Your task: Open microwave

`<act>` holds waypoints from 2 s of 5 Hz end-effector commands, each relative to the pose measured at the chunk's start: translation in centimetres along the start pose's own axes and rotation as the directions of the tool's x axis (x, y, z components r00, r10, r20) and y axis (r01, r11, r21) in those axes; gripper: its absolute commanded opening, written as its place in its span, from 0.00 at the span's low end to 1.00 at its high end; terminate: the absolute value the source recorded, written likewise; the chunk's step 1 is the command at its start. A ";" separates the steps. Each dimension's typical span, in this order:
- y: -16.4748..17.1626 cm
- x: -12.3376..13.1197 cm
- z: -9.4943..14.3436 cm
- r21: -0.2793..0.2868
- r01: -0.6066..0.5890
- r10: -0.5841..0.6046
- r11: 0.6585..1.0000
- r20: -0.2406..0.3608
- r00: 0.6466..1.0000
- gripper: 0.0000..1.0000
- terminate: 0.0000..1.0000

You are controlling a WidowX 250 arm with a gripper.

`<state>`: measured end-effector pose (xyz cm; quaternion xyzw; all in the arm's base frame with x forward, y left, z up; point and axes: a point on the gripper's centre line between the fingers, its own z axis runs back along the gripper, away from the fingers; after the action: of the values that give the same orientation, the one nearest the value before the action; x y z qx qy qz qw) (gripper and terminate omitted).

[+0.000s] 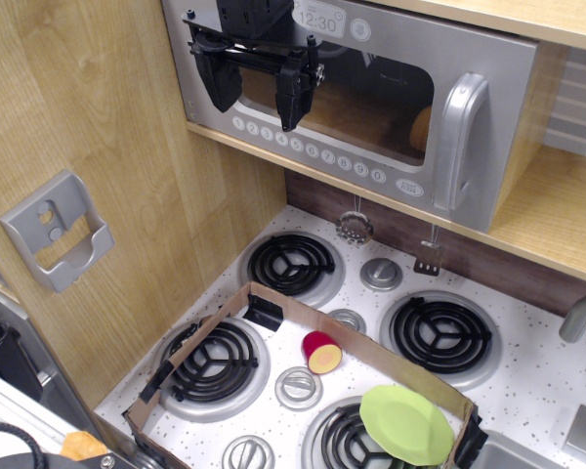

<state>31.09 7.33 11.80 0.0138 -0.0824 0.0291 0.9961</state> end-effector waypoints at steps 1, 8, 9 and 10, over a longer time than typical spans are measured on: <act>0.0 0.0 0.0 0.000 0.000 0.000 1.000 0.000 1.000 1.00 0.00; -10.7 2.6 1.7 -0.084 0.028 -0.014 0.996 0.164 0.986 1.00 0.00; -11.4 3.6 1.2 -0.094 0.043 -0.028 0.995 0.155 0.988 1.00 0.00; -12.0 4.0 0.9 -0.092 0.046 -0.031 0.995 0.158 0.987 1.00 0.00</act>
<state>34.88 -4.28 11.18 -0.0274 -0.1331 0.0082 0.9907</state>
